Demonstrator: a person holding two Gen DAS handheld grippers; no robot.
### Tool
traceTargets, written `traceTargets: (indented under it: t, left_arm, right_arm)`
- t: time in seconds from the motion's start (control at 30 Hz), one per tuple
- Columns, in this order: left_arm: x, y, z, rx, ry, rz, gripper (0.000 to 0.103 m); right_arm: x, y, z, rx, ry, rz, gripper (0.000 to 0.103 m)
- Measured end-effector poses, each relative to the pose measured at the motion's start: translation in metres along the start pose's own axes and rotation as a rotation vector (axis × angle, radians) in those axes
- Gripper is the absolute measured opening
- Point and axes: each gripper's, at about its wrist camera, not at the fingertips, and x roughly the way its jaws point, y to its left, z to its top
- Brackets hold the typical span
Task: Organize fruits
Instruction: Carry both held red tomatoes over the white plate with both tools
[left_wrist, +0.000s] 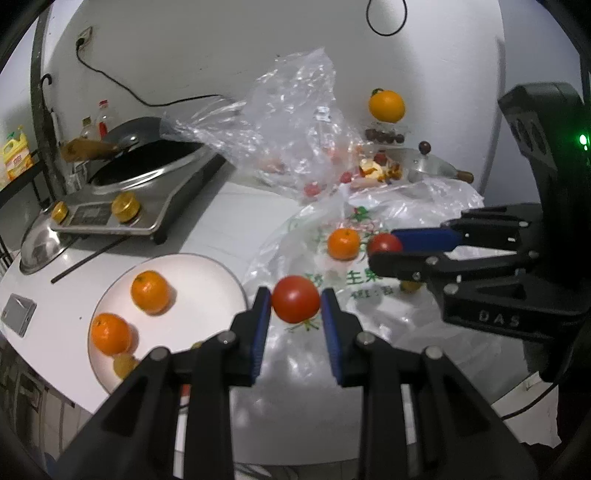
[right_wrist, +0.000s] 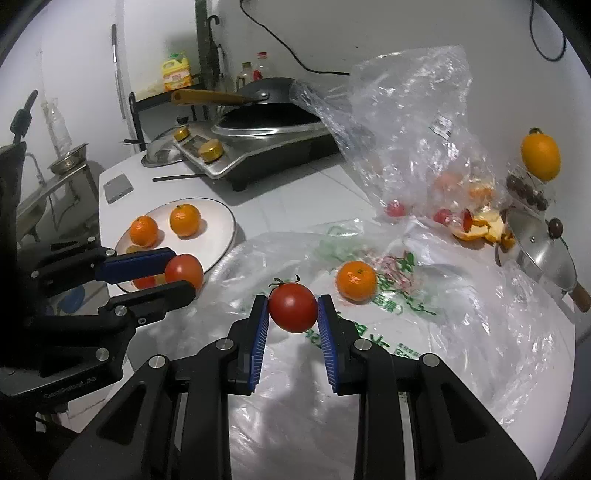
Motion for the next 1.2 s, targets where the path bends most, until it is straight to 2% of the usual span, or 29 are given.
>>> traceTargets:
  t: [0.6, 1.2]
  left_arm:
    - [-0.001, 0.028, -0.018, -0.047, 0.026, 0.026, 0.029]
    - [0.044, 0.062, -0.014, -0.1, 0.082, 0.051, 0.029]
  right_arm:
    - [0.022, 0.034, 0.012, -0.041, 0.006, 0.061, 0.029]
    - [0.054, 0.022, 0.02, -0.021, 0.021, 0.083, 0.029]
